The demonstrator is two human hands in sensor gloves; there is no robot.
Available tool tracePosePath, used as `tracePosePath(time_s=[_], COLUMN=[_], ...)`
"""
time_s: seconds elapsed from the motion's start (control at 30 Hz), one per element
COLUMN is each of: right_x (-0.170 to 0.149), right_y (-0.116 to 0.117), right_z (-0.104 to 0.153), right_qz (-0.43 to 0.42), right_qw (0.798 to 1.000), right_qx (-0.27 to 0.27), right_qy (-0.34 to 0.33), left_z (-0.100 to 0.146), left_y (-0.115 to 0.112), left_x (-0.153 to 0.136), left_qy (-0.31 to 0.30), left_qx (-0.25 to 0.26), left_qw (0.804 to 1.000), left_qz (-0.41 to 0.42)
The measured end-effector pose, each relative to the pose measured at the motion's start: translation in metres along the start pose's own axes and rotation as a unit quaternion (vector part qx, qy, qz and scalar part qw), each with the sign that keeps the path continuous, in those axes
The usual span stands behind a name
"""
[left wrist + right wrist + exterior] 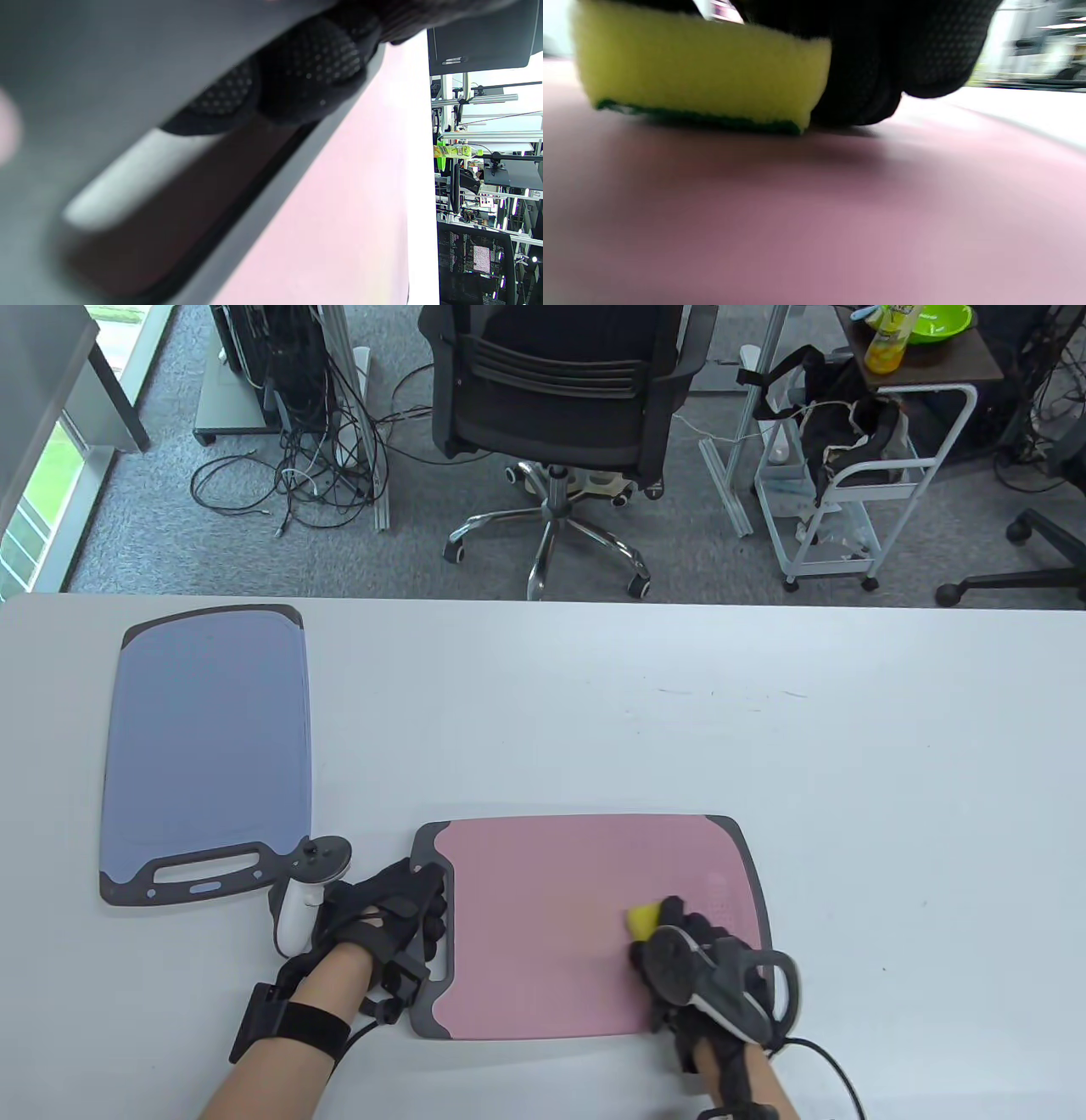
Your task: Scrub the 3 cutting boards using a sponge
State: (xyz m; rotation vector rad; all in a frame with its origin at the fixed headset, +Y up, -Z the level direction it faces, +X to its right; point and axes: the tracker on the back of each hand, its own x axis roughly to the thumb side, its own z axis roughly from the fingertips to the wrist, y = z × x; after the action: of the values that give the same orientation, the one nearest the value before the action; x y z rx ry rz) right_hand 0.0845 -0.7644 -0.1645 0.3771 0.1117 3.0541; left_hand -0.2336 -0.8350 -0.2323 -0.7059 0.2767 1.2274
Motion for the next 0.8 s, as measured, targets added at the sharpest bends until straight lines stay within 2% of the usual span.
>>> tracePosePath(time_s=[0.1, 0.17, 0.23, 0.3, 0.33, 0.4, 0.5, 0.6, 0.67, 0.7, 0.8], right_x=[0.090, 0.129, 0.141, 0.128, 0.107, 0.058, -0.042, -0.130, -0.152, -0.151, -0.111], right_y=[0.000, 0.001, 0.003, 0.001, 0.000, 0.000, 0.003, 0.003, 0.003, 0.003, 0.002], right_z=[-0.007, -0.006, -0.006, -0.005, -0.004, 0.001, 0.022, 0.047, 0.055, 0.055, 0.037], right_qz=[0.045, 0.057, 0.063, 0.071, 0.064, 0.081, 0.078, 0.044, 0.040, 0.032, 0.060], right_qw=[0.991, 0.981, 0.979, 0.979, 0.986, 0.993, 0.995, 0.974, 0.963, 0.965, 0.985], right_qx=[0.009, -0.002, -0.020, -0.012, -0.016, -0.002, -0.015, 0.020, 0.041, 0.040, 0.015], right_qy=[-0.125, -0.184, -0.195, -0.189, -0.155, -0.083, 0.057, 0.219, 0.262, 0.257, 0.164], left_z=[0.000, 0.000, 0.000, 0.000, 0.000, 0.000, 0.000, 0.000, 0.000, 0.000, 0.000], left_y=[0.000, 0.000, 0.000, 0.000, 0.000, 0.000, 0.000, 0.000, 0.000, 0.000, 0.000], left_x=[0.000, 0.000, 0.000, 0.000, 0.000, 0.000, 0.000, 0.000, 0.000, 0.000, 0.000], left_qy=[0.001, 0.001, 0.000, 0.000, 0.000, -0.001, 0.000, 0.000, 0.000, -0.001, 0.000], left_qx=[-0.002, -0.002, -0.003, -0.002, -0.001, -0.001, 0.000, 0.002, 0.003, 0.004, 0.002], left_qw=[1.000, 1.000, 1.000, 1.000, 1.000, 1.000, 1.000, 1.000, 1.000, 1.000, 1.000], left_qz=[0.002, 0.002, 0.002, 0.002, 0.001, 0.001, 0.001, -0.001, -0.002, -0.002, -0.002])
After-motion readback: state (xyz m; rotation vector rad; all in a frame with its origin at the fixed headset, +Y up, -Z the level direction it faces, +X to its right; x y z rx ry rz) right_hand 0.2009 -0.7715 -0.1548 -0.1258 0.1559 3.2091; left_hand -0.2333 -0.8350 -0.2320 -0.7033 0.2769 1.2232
